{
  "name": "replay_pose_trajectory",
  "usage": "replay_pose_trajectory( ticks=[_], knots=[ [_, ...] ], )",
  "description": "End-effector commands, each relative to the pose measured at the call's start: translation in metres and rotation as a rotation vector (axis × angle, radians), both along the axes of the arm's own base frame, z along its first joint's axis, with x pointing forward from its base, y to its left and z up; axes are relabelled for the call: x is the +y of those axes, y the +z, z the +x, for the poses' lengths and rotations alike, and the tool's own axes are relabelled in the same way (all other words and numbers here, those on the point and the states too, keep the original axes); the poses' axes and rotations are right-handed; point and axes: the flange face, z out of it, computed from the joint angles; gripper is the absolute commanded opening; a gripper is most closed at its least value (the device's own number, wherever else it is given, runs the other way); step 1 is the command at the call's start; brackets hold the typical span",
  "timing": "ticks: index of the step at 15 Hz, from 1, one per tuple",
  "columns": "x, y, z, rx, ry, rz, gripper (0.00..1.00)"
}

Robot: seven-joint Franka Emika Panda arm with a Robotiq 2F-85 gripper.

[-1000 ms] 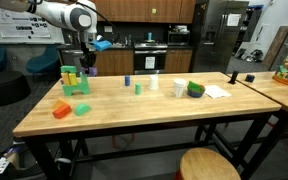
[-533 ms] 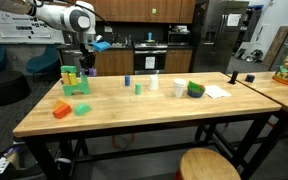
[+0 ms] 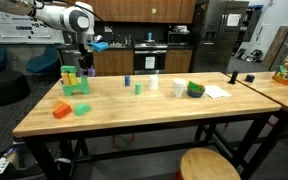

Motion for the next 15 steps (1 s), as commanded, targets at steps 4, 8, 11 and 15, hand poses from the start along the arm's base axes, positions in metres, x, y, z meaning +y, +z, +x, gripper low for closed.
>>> replay_pose_trajectory(
  ticks=[4, 8, 11, 15],
  knots=[
    [0.006, 0.019, 0.006, -0.001, 0.041, 0.002, 0.16],
    [0.011, 0.019, 0.009, -0.010, 0.045, -0.006, 0.16],
    [0.016, 0.017, 0.011, -0.010, 0.051, -0.004, 0.16],
    [0.023, 0.014, 0.014, -0.004, 0.063, -0.003, 0.16]
  ],
)
